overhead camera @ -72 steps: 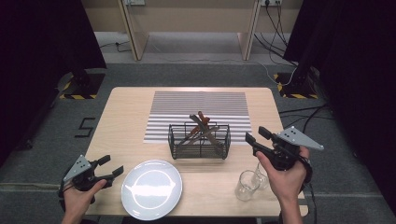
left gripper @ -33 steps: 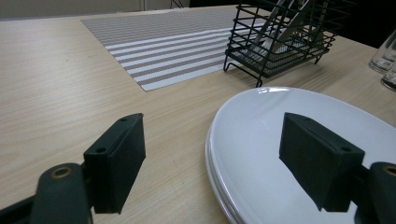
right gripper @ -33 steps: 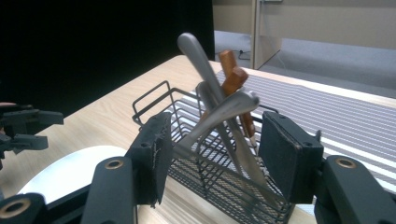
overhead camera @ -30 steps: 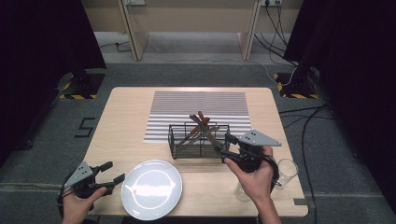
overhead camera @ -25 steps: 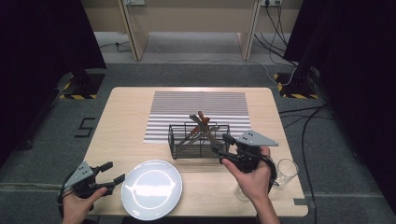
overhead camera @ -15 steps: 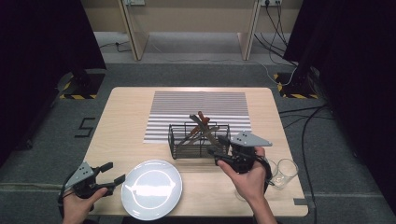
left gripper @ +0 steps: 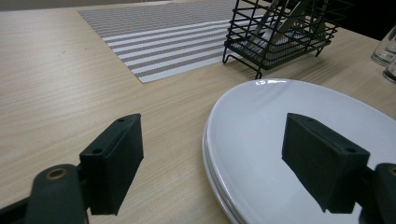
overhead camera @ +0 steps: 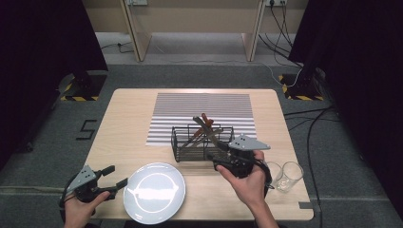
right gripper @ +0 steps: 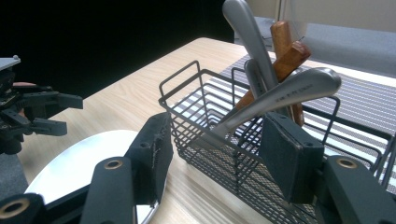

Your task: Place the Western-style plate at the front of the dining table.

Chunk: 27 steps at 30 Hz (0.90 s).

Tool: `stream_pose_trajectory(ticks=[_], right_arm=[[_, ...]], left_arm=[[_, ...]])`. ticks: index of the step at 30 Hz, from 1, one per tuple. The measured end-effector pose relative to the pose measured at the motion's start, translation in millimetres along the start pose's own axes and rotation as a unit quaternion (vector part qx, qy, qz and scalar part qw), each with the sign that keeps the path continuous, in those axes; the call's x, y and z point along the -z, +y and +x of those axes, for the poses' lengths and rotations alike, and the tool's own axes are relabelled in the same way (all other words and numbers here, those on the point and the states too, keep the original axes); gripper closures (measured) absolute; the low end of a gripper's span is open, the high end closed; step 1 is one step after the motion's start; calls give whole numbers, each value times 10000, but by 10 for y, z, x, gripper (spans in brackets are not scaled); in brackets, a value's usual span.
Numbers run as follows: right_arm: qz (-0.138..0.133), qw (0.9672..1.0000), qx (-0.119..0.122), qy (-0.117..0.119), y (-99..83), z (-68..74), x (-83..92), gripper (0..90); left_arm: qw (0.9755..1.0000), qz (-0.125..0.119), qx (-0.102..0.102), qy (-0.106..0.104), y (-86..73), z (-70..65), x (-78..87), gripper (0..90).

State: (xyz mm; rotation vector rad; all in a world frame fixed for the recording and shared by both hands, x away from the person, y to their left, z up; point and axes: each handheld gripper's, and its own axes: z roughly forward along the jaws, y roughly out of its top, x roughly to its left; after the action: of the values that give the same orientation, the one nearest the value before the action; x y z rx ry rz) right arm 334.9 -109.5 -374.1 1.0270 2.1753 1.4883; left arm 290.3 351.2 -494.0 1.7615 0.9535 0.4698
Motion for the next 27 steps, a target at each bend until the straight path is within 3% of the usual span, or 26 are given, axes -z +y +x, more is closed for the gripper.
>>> stream_pose_trajectory(ticks=[27], right_arm=[[216, 9996, 43, 192, -80, 103, -169, 439]], left_arm=[[10000, 46, -13, 13, -22, -14, 5, 200]])
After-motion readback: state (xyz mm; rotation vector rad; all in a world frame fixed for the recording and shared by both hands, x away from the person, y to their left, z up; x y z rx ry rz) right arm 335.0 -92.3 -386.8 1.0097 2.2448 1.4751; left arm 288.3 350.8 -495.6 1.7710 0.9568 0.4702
